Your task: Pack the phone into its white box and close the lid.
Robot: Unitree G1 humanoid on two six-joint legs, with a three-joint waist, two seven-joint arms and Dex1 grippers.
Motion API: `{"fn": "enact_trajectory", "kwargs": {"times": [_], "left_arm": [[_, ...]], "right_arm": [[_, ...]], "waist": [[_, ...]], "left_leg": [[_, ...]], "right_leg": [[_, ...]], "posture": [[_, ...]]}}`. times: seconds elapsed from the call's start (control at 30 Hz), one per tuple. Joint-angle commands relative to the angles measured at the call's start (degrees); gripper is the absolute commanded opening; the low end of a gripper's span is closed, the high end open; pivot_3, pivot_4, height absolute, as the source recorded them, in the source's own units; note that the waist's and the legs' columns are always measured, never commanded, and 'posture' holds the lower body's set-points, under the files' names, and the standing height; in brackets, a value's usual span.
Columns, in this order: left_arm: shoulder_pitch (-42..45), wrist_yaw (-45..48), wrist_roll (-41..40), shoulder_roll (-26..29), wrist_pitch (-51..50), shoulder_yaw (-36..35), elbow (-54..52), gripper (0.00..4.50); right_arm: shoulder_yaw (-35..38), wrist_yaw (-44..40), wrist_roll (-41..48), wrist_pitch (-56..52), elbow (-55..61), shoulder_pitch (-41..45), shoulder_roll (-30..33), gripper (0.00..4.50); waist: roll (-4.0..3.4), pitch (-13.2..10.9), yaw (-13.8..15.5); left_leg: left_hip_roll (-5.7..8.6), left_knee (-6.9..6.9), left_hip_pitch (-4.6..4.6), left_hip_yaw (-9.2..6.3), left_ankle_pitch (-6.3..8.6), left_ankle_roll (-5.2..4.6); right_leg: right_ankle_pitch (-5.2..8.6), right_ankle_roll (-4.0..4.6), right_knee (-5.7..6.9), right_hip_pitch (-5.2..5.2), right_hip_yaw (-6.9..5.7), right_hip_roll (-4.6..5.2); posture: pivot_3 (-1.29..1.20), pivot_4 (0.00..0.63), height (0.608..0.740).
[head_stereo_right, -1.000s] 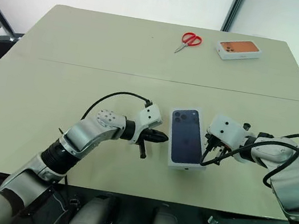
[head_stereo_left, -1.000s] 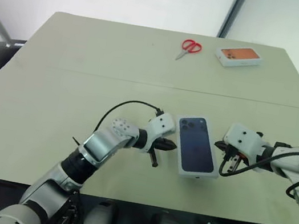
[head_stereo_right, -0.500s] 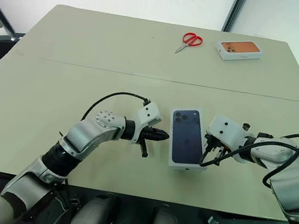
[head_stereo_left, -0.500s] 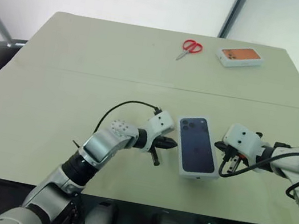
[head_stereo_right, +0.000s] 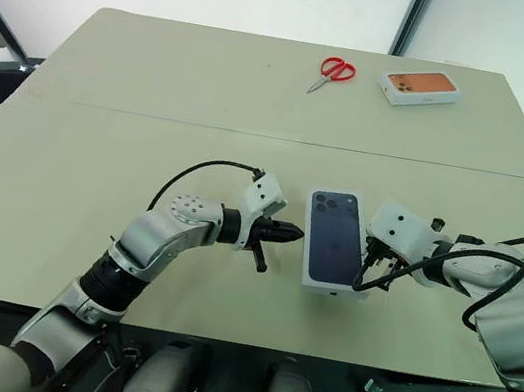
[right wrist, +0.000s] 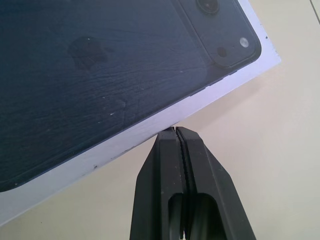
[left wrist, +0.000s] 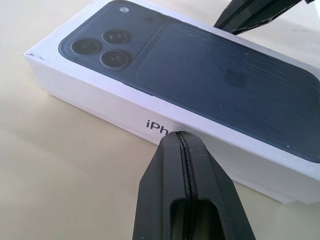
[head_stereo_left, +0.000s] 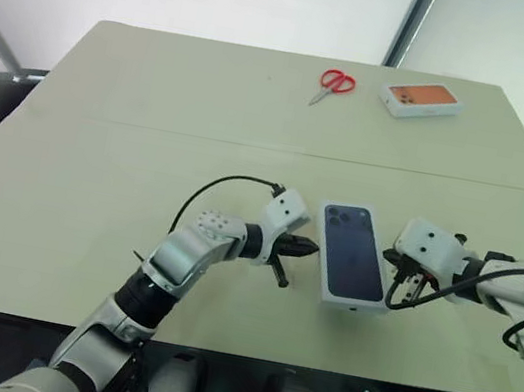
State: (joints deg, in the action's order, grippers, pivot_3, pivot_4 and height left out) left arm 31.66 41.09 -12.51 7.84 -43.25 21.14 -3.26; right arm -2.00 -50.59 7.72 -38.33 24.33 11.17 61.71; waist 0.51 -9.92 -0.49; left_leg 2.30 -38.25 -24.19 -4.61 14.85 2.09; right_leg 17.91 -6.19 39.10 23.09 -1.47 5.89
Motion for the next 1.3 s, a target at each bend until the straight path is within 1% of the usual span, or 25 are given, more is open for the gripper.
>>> {"fn": "enact_trajectory", "kwargs": {"times": [0.03, 0.37, 0.57, 0.67, 0.8, 0.93, 1.07, 1.17, 1.23, 1.3], "left_arm": [[0.5, 0.8, -1.9, -1.7, 1.7, 0.5, -3.4, 0.0], [0.5, 1.3, -1.4, -1.0, 1.9, 1.3, -3.3, 0.0], [0.1, 1.5, -0.2, 0.5, 2.7, 2.4, -2.7, 0.0], [0.2, 2.1, -0.9, 2.0, 2.7, 1.0, -3.0, 0.0], [1.3, 2.0, -2.7, 3.5, 2.4, -3.1, -3.5, 0.0], [5.8, -0.5, -3.2, 1.2, 3.1, -6.4, -0.6, 0.0], [6.9, -1.0, -3.0, 0.5, 3.6, -6.8, 0.6, 0.0], [14.5, -4.0, 1.4, -4.9, 2.9, -2.6, 12.4, 0.0], [16.6, -4.5, 3.2, -6.6, 2.4, -0.7, 17.2, 0.0], [17.3, -3.1, 4.5, -7.0, 3.0, 1.7, 20.0, 0.0]], "right_arm": [[1.0, -0.2, 0.5, 0.9, 1.4, 0.1, -0.8, 0.02], [0.4, -0.1, -0.2, 1.2, 1.5, -0.8, -1.2, 0.02], [0.6, 0.0, -1.0, 1.6, 1.2, -0.9, -0.9, 0.02], [2.9, -0.3, -0.9, 1.8, 0.6, -0.9, 0.4, 0.02], [8.5, -2.4, 0.9, 2.9, -0.1, -2.3, 2.3, 0.02], [14.2, -6.3, 6.0, 1.8, 2.0, -5.4, 2.0, 0.02], [15.3, -6.7, 7.3, 1.5, 2.6, -6.2, 2.1, 0.02], [12.7, -7.5, 10.6, -0.8, 6.7, -9.2, 0.1, 0.02], [11.3, -6.9, 11.1, -1.7, 8.0, -10.6, -0.7, 0.02], [9.0, -6.2, 10.2, -2.0, 8.8, -12.1, -0.6, 0.02]], "waist": [[0.0, 0.0, 0.0], [0.0, 0.0, 0.0], [0.0, 0.0, 0.0], [0.0, 0.0, 0.0], [0.0, 0.0, 0.0], [0.02, 0.0, 0.3], [0.03, 0.0, 0.3], [0.05, 0.0, 0.7], [0.07, 0.0, 1.0], [0.07, 0.0, 1.0]], "left_leg": [[0.0, 0.0, 0.0, 0.0, -0.01, 0.02], [0.0, 0.0, 0.0, 0.0, -0.01, 0.02], [0.0, 0.0, 0.0, 0.0, -0.01, 0.01], [0.0, 0.0, 0.0, 0.0, -0.01, 0.02], [-0.01, 0.0, 0.0, 0.0, -0.01, 0.01], [-0.01, -0.01, 0.0, -0.01, 0.01, -0.01], [0.01, -0.02, 0.04, 0.01, 0.02, -0.04], [0.0, -0.02, 0.12, -0.02, 0.02, -0.04], [0.06, -0.05, 0.15, -0.03, 0.05, -0.08], [0.12, -0.05, 0.13, 0.0, 0.06, -0.09]], "right_leg": [[0.0, 0.0, 0.0, 0.0, 0.0, 0.0], [0.0, 0.0, 0.0, 0.0, 0.0, 0.0], [0.0, 0.0, 0.0, 0.0, 0.0, 0.0], [0.0, 0.0, 0.0, 0.0, 0.0, 0.0], [0.0, 0.0, 0.0, 0.0, 0.0, -0.01], [0.0, 0.0, -0.01, -0.04, -0.03, -0.01], [0.0, -0.01, -0.07, -0.11, -0.04, 0.0], [0.0, -0.01, -0.04, -0.18, -0.09, -0.01], [0.0, -0.02, -0.07, -0.29, -0.16, -0.01], [0.05, -0.1, -0.11, -0.28, -0.12, 0.07]], "posture": [[0.0, 0.15, 0.697], [0.0, 0.15, 0.697], [0.0, 0.15, 0.697], [0.0, 0.15, 0.697], [0.0, 0.15, 0.697], [0.0, 0.15, 0.697], [0.0, 0.15, 0.697], [0.0, 0.15, 0.697], [0.0, 0.15, 0.697], [0.0, 0.15, 0.697]]}}
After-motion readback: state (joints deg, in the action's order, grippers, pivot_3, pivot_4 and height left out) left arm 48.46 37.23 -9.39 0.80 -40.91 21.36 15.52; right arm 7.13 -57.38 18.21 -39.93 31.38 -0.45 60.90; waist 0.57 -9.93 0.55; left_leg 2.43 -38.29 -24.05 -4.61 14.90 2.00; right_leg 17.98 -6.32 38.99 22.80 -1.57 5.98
